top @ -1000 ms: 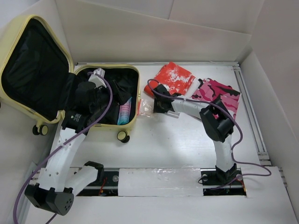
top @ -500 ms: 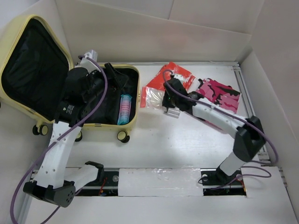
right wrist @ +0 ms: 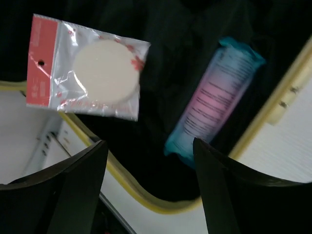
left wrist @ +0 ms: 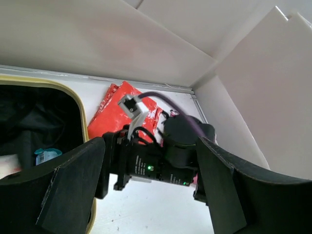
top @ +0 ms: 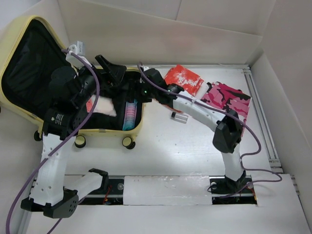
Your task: Pack the luggage
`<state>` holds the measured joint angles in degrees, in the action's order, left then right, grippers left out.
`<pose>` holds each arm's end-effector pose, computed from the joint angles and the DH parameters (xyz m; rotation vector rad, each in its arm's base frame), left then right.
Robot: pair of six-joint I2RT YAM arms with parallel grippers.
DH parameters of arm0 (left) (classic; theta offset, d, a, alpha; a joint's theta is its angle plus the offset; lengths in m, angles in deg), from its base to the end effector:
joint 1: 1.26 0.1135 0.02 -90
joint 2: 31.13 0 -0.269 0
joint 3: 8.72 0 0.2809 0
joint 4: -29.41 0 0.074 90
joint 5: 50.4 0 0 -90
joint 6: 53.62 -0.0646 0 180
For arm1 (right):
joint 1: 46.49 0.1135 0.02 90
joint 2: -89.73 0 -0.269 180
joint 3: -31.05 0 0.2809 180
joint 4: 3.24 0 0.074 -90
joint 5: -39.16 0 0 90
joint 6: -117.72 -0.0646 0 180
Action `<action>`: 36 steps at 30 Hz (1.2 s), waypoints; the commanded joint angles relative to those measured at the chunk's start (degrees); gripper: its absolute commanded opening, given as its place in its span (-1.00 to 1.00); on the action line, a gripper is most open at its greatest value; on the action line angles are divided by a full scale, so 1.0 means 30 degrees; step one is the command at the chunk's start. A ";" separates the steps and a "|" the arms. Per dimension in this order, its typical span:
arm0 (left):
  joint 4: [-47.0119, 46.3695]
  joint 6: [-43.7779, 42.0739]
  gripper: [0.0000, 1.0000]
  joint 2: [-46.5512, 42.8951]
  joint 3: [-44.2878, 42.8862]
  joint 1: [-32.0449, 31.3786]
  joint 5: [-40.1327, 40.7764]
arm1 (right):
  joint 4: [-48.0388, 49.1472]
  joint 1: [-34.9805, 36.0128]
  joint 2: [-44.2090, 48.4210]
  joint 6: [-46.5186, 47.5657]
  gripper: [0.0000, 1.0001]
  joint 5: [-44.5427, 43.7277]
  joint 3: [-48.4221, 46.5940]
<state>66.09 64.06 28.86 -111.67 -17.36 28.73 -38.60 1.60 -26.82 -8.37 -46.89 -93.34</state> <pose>0.2153 -0.0748 0.5529 0.0071 1.5090 -0.7569 0.3583 0.4058 0.3285 -0.2754 2.1808 0.9498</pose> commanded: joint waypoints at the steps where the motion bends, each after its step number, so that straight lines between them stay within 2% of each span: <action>1: 0.0003 -0.0116 0.44 -0.0364 0.0494 -0.0083 0.0285 | -0.1351 -0.0824 0.1783 0.0982 0.54 0.0447 0.0659; 2: 0.0003 -0.0319 0.44 -0.0367 0.0728 -0.0083 0.0285 | -0.1029 -0.1610 0.2573 0.1248 0.54 -0.0137 0.1917; 5: 0.0003 -0.0495 0.44 -0.0367 0.1138 -0.0083 0.0111 | 0.0407 -0.3571 0.5592 0.2359 0.32 -0.1162 0.8119; 7: -0.0171 -0.0497 0.44 -0.0367 0.1519 -0.0083 0.0109 | 0.0207 -0.4397 0.6328 0.3647 0.32 -0.2218 0.9308; 10: -0.0581 -0.0323 0.44 -0.0164 0.2222 -0.0083 -0.0623 | -0.1317 -0.5688 0.6331 0.5757 0.32 -0.3569 0.9895; 12: -0.0583 -0.0321 0.44 -0.0161 0.2488 -0.0083 -0.0828 | -0.1814 -0.6447 0.5660 0.6990 0.48 -0.3571 1.0073; 14: -0.0759 -0.0321 0.44 0.0014 0.2722 -0.0083 -0.0829 | -0.1993 -0.7064 0.4784 0.7693 0.69 -0.2260 1.0074; 17: -0.0759 -0.0321 0.44 0.0014 0.3131 -0.0083 -0.0829 | -0.1993 -0.8120 0.3786 0.8953 0.80 0.1021 0.9900; 22: -0.0759 -0.0497 0.44 0.0014 0.3716 -0.0083 -0.0829 | -0.1881 -0.8122 0.3634 1.0011 0.80 0.3780 1.0481; 31: -0.0933 -0.0497 0.44 0.0014 0.4565 -0.0083 -0.0829 | -0.0677 -0.8298 0.3607 1.0187 0.82 0.4310 1.3146; 36: -0.0935 -0.0497 0.42 -0.0364 0.5825 -0.0083 -0.0829 | 0.0205 -0.8298 0.3196 1.0362 0.74 0.4486 1.3969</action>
<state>64.97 63.37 29.32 -96.39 -17.36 26.92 -41.85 -22.92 -17.46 21.59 -35.02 -52.31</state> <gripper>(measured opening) 0.712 0.873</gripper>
